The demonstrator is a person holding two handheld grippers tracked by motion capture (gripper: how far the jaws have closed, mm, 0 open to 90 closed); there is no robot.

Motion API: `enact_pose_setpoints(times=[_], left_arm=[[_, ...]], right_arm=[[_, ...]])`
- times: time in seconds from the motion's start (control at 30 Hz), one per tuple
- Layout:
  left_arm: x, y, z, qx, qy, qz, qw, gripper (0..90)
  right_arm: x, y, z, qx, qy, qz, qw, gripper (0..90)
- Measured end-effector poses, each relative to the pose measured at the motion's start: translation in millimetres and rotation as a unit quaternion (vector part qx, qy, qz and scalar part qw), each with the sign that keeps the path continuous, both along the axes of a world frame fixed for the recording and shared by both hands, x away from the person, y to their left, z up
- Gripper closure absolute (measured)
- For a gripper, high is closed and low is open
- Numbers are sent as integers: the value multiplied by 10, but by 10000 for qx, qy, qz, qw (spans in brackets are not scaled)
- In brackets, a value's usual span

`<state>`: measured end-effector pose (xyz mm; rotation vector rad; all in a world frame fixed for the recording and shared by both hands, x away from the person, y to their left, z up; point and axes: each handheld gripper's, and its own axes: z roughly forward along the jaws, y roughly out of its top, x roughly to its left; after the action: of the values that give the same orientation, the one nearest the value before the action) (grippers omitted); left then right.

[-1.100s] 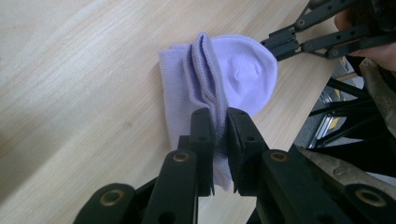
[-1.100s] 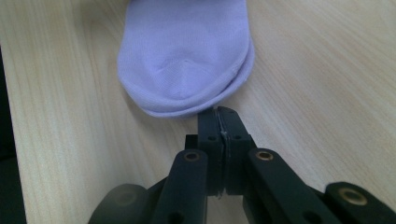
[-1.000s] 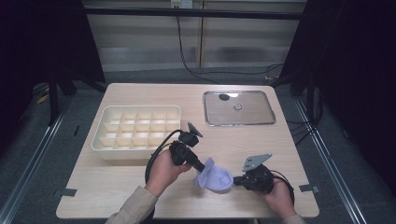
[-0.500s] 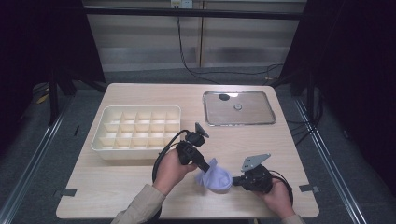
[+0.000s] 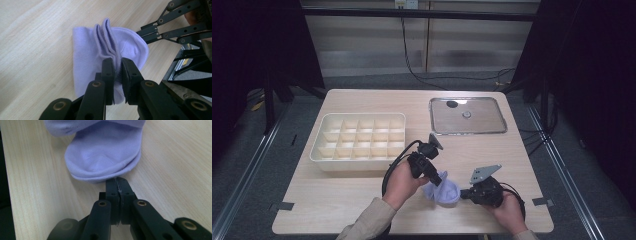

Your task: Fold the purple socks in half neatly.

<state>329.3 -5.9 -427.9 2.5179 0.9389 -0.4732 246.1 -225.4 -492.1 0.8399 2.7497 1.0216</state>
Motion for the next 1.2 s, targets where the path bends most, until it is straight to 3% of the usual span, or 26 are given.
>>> enact_pose_setpoints(times=[1.2], left_arm=[[-83, -208, -185, 14, 107, -114, 9999, 777]], right_arm=[[-1, 37, -3, 25, -6, 13, 10000, 885]])
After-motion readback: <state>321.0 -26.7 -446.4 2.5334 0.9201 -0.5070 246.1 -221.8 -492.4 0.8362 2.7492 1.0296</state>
